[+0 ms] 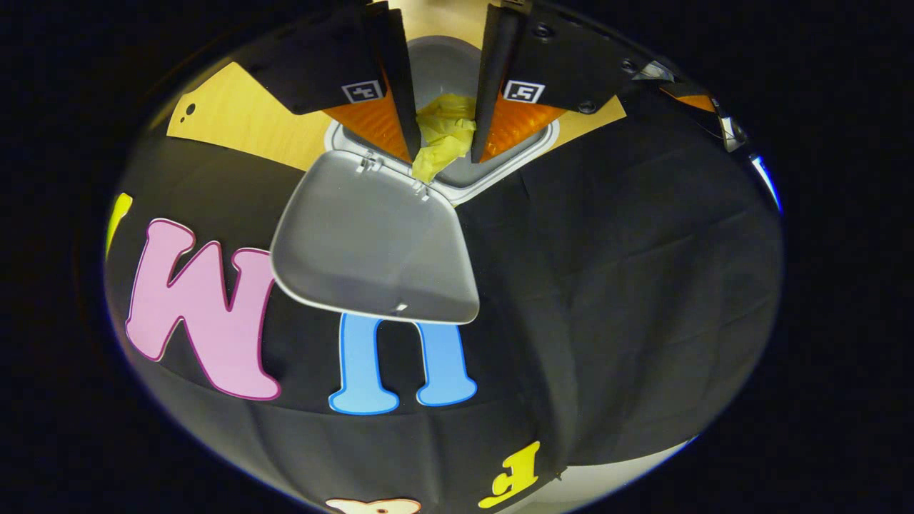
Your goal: Press the lid of the desktop garbage bin to open it, pick up the crumpled paper on the desktop and throw it into the bin, then pick up the pop can on the desktop and drop it into the bin, and finally close the garbage bin lid.
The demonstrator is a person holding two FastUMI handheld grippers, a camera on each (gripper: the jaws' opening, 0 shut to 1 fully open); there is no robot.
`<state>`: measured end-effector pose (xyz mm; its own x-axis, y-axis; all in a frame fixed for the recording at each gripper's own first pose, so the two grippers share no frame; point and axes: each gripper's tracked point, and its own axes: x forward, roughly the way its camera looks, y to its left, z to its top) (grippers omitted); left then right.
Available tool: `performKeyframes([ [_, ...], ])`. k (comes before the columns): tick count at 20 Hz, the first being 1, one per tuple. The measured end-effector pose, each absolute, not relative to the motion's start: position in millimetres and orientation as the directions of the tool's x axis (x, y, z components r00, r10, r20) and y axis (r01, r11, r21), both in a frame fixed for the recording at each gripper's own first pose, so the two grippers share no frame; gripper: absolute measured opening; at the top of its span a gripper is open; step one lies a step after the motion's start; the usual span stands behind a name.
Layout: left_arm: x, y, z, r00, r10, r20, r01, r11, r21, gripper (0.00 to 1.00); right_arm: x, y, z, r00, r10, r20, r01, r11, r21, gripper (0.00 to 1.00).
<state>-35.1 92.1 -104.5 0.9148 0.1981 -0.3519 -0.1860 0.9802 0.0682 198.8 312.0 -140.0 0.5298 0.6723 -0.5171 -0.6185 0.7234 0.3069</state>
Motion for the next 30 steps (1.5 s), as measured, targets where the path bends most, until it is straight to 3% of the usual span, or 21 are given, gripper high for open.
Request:
performKeyframes([
  [3,-38,99,-107,0.909,0.218,-0.356,-0.208,0.976,0.067,1.0,196,319,-140,0.518,0.685,-0.513,-0.631,0.71,0.312,0.49],
  [4,-44,103,-110,0.907,0.222,-0.358,-0.216,0.975,0.057,1.0,196,320,-140,0.521,0.684,-0.512,-0.633,0.711,0.305,0.39],
  [5,-47,104,-112,0.905,0.223,-0.363,-0.221,0.974,0.049,1.0,196,319,-141,0.524,0.679,-0.514,-0.634,0.714,0.297,0.55],
  [6,-48,103,-112,0.902,0.226,-0.367,-0.225,0.973,0.046,1.0,197,317,-143,0.528,0.671,-0.52,-0.632,0.72,0.287,0.48],
  [7,-48,103,-112,0.902,0.228,-0.367,-0.227,0.973,0.046,1.0,198,315,-144,0.531,0.665,-0.525,-0.631,0.724,0.279,0.64],
  [9,-47,102,-111,0.902,0.228,-0.366,-0.226,0.973,0.049,1.0,200,315,-150,0.536,0.655,-0.532,-0.628,0.731,0.268,0.73],
  [10,-47,101,-111,0.902,0.228,-0.366,-0.225,0.973,0.05,1.0,201,312,-155,0.544,0.647,-0.534,-0.625,0.737,0.257,0.86],
  [12,-46,100,-112,0.904,0.222,-0.367,-0.22,0.974,0.048,1.0,203,309,-157,0.561,0.632,-0.534,-0.618,0.749,0.237,1.0],
  [18,-33,86,-121,0.914,0.17,-0.369,-0.171,0.985,0.031,1.0,219,262,-145,0.66,0.566,-0.494,-0.546,0.813,0.202,0.98],
  [24,1,27,-164,0.915,-0.041,-0.401,0.046,0.999,0.002,1.0,230,139,-148,0.796,0.409,-0.447,-0.392,0.91,0.135,0.98],
  [30,39,-36,-210,0.889,-0.16,-0.429,0.152,0.987,-0.053,1.0,212,25,-158,0.881,0.242,-0.407,-0.235,0.97,0.068,0.98],
])
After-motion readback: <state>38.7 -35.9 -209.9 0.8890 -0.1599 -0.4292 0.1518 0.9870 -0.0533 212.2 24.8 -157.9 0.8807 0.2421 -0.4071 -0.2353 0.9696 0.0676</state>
